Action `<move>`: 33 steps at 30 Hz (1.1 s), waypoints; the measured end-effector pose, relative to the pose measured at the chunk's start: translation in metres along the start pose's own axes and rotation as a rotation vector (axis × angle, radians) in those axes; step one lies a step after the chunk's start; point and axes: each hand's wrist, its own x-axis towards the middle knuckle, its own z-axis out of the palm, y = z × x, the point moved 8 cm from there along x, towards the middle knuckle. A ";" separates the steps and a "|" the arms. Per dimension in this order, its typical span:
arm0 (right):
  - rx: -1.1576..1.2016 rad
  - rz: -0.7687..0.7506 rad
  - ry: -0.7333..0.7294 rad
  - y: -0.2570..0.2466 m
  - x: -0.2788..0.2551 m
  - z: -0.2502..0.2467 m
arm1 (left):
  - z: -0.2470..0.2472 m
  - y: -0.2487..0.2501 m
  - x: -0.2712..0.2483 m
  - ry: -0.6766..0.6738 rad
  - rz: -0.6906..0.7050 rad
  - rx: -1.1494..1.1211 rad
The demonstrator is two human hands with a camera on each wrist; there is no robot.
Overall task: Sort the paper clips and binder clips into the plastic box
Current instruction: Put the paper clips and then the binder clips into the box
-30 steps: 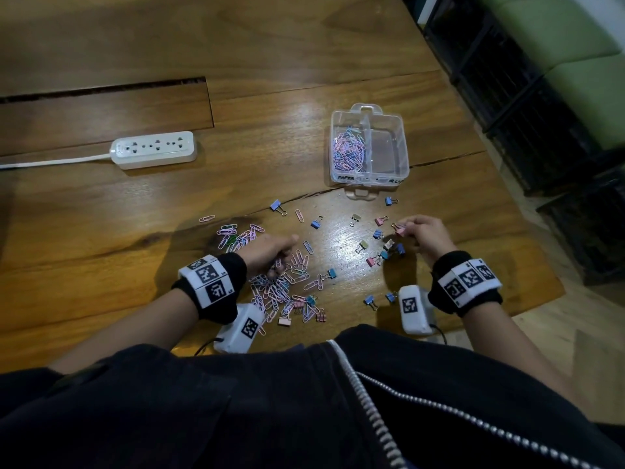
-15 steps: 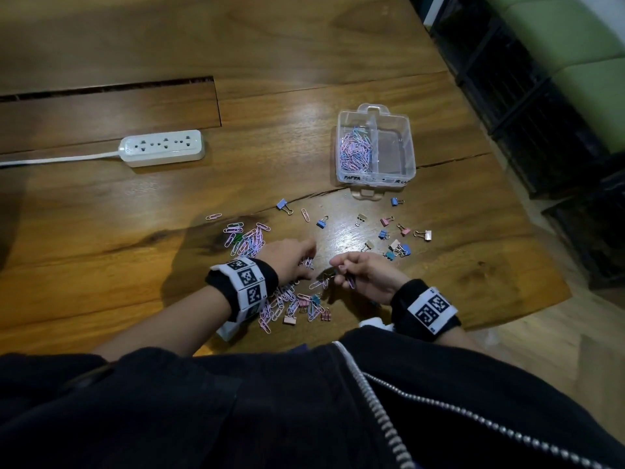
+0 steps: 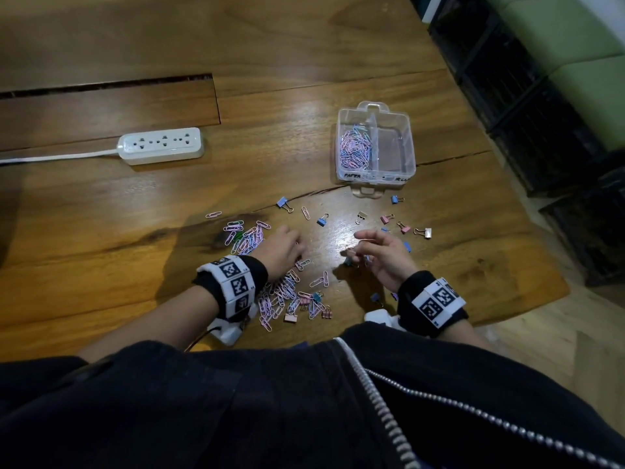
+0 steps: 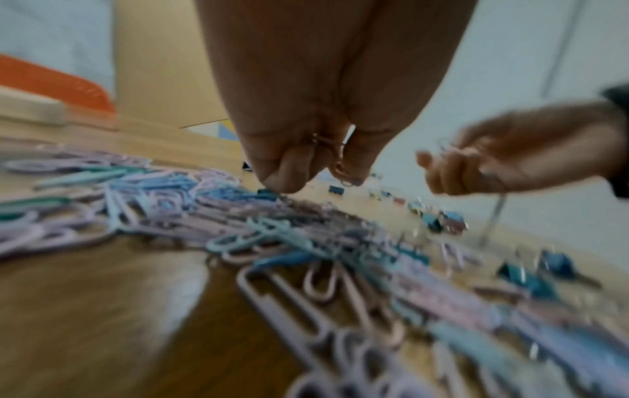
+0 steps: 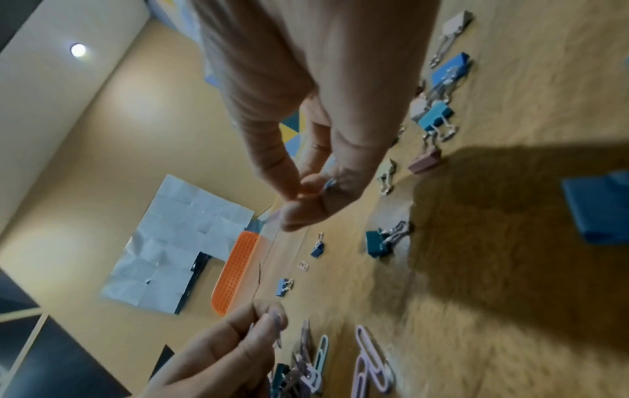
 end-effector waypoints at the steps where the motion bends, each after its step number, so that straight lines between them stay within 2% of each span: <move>1: 0.018 0.021 -0.014 0.002 -0.001 -0.001 | -0.005 -0.002 0.000 0.019 -0.030 -0.066; 4: 0.022 0.123 -0.080 0.014 -0.006 0.004 | -0.013 -0.009 0.001 0.018 -0.108 -0.342; 8: -0.123 0.251 -0.134 0.033 -0.010 0.016 | -0.008 -0.011 -0.004 -0.104 -0.208 -1.058; 10: -0.204 0.278 -0.159 0.039 -0.011 0.022 | -0.008 -0.010 -0.006 -0.130 -0.209 -1.206; 12: -0.398 0.259 -0.159 0.041 -0.011 0.026 | -0.010 -0.011 -0.007 -0.143 -0.226 -1.222; 14: -0.665 0.160 -0.113 0.035 -0.007 0.028 | -0.011 -0.014 -0.007 -0.131 -0.252 -1.046; 16: -0.840 0.025 -0.043 0.025 -0.005 0.030 | -0.015 -0.017 -0.006 -0.081 -0.244 -0.695; 19: -0.951 -0.077 -0.046 0.019 -0.006 0.035 | -0.021 -0.018 -0.006 0.027 -0.182 -0.186; 22: -1.071 -0.105 -0.093 0.027 -0.009 0.039 | -0.016 -0.020 -0.006 0.034 -0.182 0.259; 26: -1.295 -0.203 -0.095 0.032 -0.007 0.043 | 0.001 -0.013 0.000 0.007 -0.157 0.395; 30: -1.330 -0.292 -0.089 0.032 -0.005 0.050 | 0.010 0.001 0.002 -0.028 -0.110 0.371; 33: -1.406 -0.352 -0.138 0.033 -0.006 0.057 | 0.013 0.008 0.004 -0.108 -0.088 0.339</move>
